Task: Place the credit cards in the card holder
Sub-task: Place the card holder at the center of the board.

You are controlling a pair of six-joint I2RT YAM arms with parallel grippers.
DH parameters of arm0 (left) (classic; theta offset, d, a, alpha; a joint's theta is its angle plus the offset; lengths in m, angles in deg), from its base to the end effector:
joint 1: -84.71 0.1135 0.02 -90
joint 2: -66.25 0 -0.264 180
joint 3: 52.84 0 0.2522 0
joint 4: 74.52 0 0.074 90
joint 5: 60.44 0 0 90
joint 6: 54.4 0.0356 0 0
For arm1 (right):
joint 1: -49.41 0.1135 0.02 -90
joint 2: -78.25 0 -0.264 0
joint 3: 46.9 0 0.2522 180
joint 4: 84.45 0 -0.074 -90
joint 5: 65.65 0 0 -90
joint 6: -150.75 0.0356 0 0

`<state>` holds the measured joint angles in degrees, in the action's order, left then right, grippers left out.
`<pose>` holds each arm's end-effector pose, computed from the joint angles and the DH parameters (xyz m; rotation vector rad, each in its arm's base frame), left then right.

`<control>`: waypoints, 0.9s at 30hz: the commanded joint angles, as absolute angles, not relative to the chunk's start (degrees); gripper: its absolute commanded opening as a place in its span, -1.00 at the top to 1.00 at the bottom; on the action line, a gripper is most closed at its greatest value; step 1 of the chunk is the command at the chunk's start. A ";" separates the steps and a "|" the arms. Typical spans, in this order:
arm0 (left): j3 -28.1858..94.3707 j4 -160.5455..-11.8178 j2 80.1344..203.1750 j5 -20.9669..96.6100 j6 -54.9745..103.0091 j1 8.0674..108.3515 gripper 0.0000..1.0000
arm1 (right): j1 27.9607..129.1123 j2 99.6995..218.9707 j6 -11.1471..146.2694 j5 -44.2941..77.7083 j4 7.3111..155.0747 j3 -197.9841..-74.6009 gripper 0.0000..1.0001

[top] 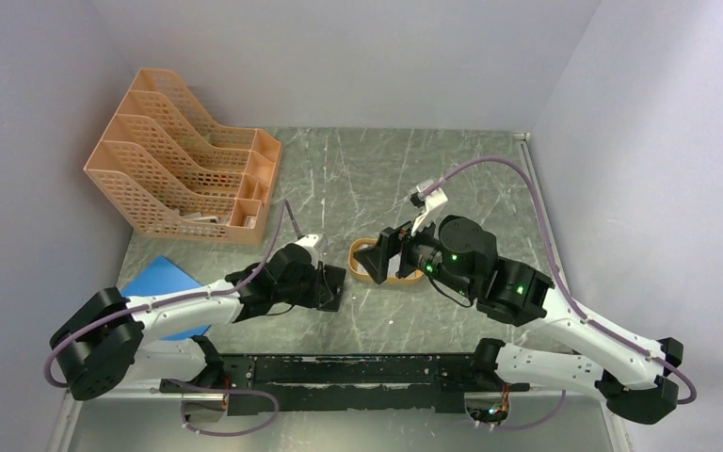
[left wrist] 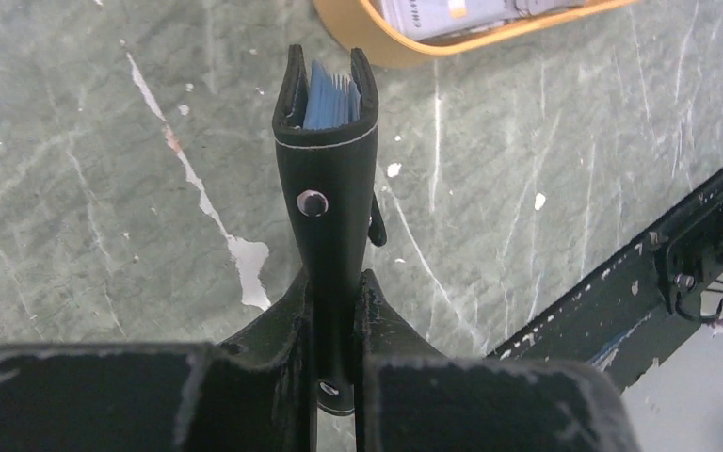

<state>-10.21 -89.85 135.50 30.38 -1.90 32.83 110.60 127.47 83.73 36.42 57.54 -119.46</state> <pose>0.1437 -0.1840 0.1741 0.3135 2.4228 -0.7783 0.0954 0.1580 0.3858 -0.4749 1.8444 0.8331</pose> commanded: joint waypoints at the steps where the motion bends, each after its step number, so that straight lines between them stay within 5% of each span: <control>1: -11.78 -86.18 137.26 31.48 -3.73 34.41 0.83 | 110.74 126.47 83.72 38.88 58.43 -119.46 -0.78; 7: -12.16 -92.04 134.82 27.45 -4.02 34.70 -0.03 | 110.68 126.44 85.81 43.02 56.89 -118.76 -0.81; 10: -11.32 -96.28 132.52 23.61 -3.89 34.72 -0.28 | 110.68 127.82 88.82 47.67 54.75 -119.46 -0.84; 18: -7.05 -110.37 125.11 12.45 -5.27 34.70 -0.57 | 110.67 134.45 102.32 64.29 44.25 -122.81 -0.90; 27: 8.61 -124.05 113.68 4.91 2.02 34.71 -0.60 | 110.69 139.32 111.87 81.84 32.06 -131.89 -1.00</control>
<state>1.44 -117.21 117.14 10.27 -2.95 34.38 110.60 139.81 107.49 69.93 37.01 -128.58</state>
